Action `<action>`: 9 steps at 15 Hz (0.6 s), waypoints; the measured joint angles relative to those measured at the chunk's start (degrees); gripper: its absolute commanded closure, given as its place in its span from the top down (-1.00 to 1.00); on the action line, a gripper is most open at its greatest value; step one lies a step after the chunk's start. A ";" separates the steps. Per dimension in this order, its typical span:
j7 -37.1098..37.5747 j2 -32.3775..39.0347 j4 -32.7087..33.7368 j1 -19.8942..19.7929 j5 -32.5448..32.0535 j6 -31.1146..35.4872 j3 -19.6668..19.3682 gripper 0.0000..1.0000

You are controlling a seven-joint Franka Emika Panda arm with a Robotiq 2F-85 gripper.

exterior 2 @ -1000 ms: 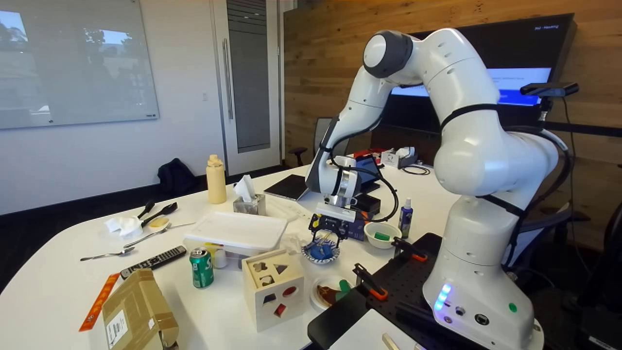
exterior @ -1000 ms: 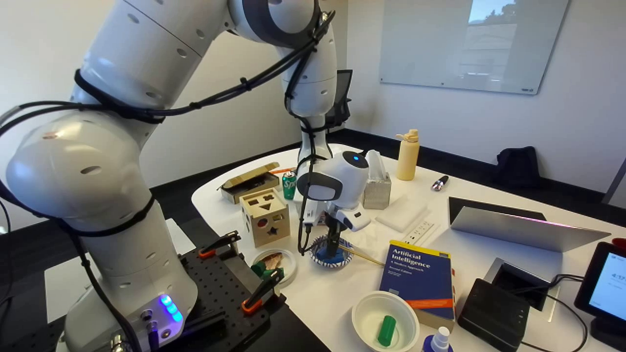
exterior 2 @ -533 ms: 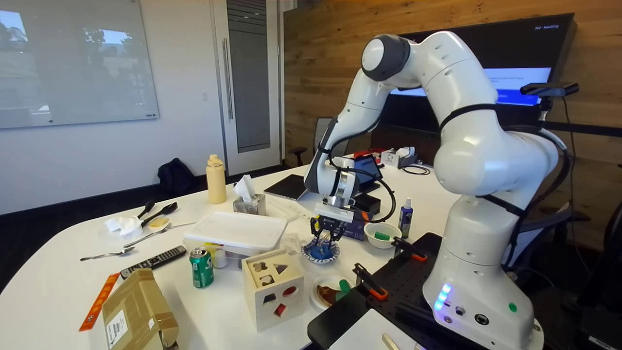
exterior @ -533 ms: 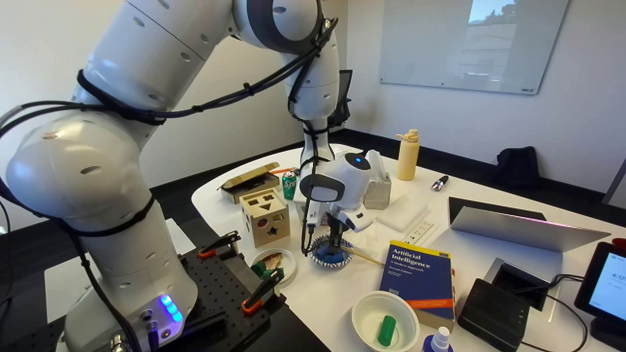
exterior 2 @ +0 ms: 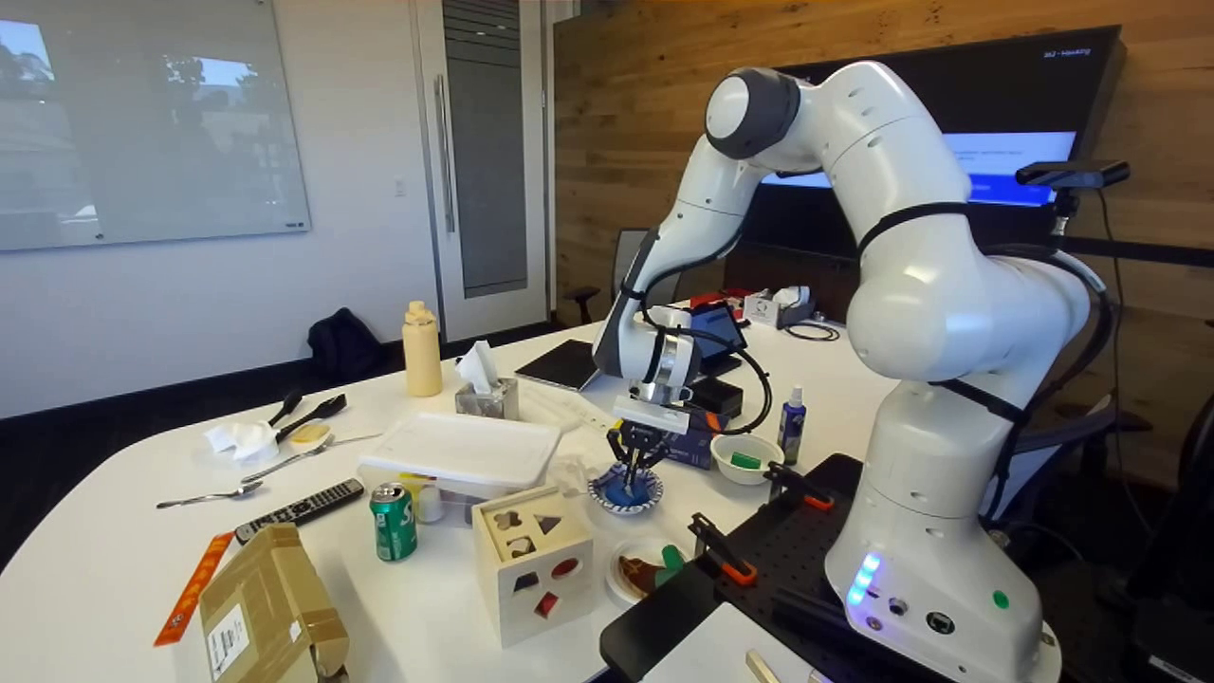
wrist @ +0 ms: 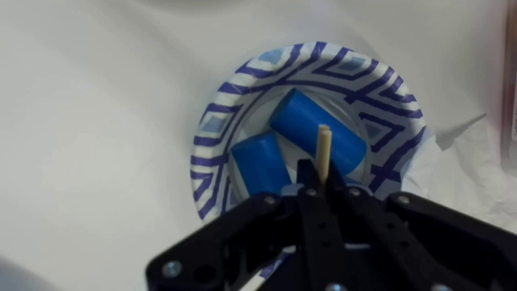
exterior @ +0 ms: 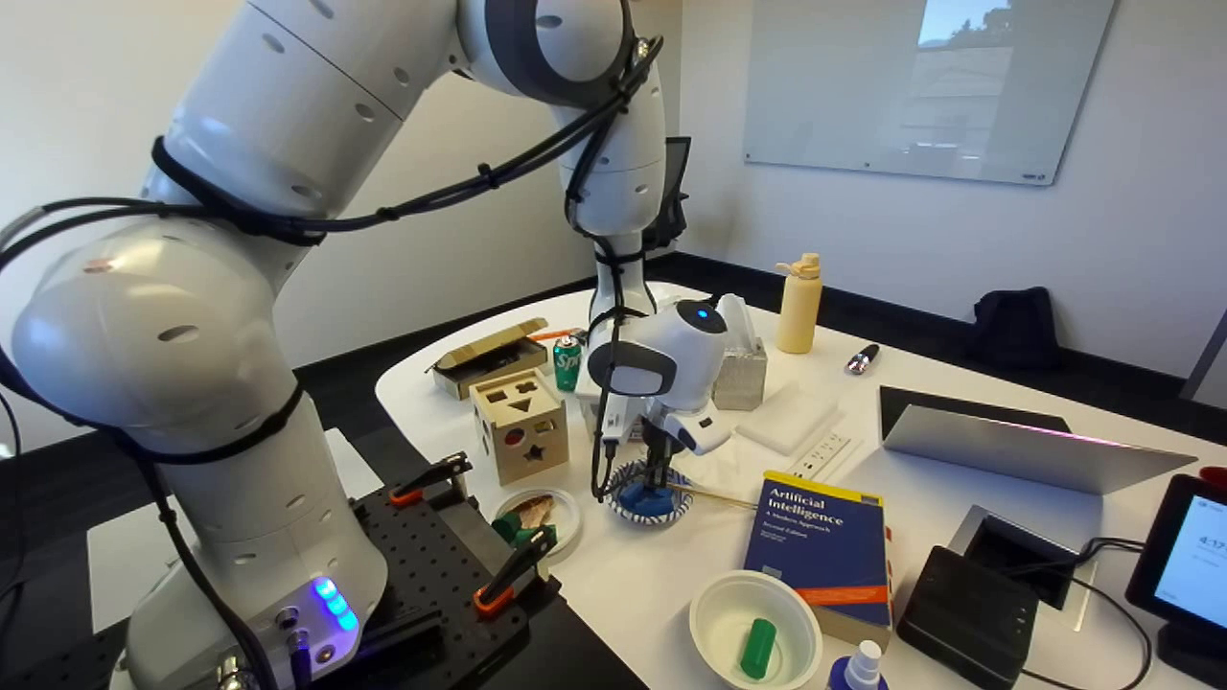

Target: Stir the contents in the bowl

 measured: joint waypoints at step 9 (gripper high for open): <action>4.87 -8.26 -2.38 5.94 -3.06 -8.62 -4.52 -0.97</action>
